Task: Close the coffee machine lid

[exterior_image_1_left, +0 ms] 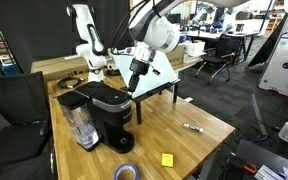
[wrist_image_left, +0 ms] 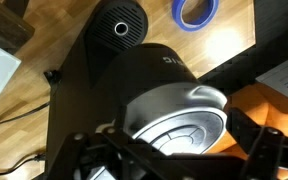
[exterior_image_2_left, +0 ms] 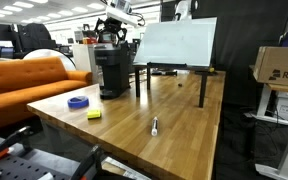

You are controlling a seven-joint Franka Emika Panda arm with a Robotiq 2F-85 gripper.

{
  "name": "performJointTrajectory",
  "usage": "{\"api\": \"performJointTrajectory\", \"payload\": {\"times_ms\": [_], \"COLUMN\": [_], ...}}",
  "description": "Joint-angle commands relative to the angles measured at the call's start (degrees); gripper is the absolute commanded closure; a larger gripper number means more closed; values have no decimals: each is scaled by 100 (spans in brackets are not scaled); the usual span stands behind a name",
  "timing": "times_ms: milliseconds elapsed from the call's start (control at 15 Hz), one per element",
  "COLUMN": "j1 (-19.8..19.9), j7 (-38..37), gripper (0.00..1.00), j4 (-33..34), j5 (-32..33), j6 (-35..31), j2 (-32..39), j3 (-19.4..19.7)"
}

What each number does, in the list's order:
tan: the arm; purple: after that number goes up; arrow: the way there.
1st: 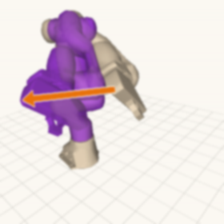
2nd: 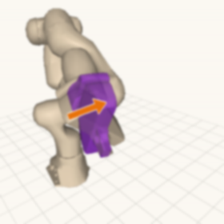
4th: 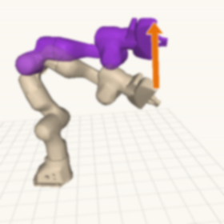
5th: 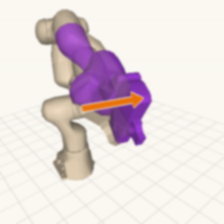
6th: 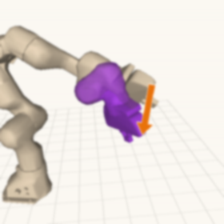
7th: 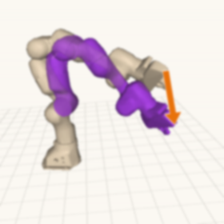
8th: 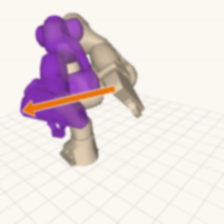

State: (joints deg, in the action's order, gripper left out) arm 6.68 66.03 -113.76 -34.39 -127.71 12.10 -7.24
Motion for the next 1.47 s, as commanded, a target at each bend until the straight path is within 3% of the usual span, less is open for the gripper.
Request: {"api": "performJointTrajectory", "payload": {"times_ms": [0, 333, 600, 1067, 1200, 1400], "j1": [-263, -519, -733, -1002, -996, -1060], "j7": [-886, -2744, -3693, -4543, -4789, -4695], "gripper": [0, 0, 0, 0, 0, 0], "j4": [-299, -634, -1097, -1819, -1936, -1909], "j5": [403, 1282, 1764, 2126, 2190, 2136], "j6": [-184, -14, 429, 1143, 1450, 1382], "j2": [-407, -1246, -2115, -3347, -3512, -3461], "j3": [204, 247, 256, 398, 453, 522]}}
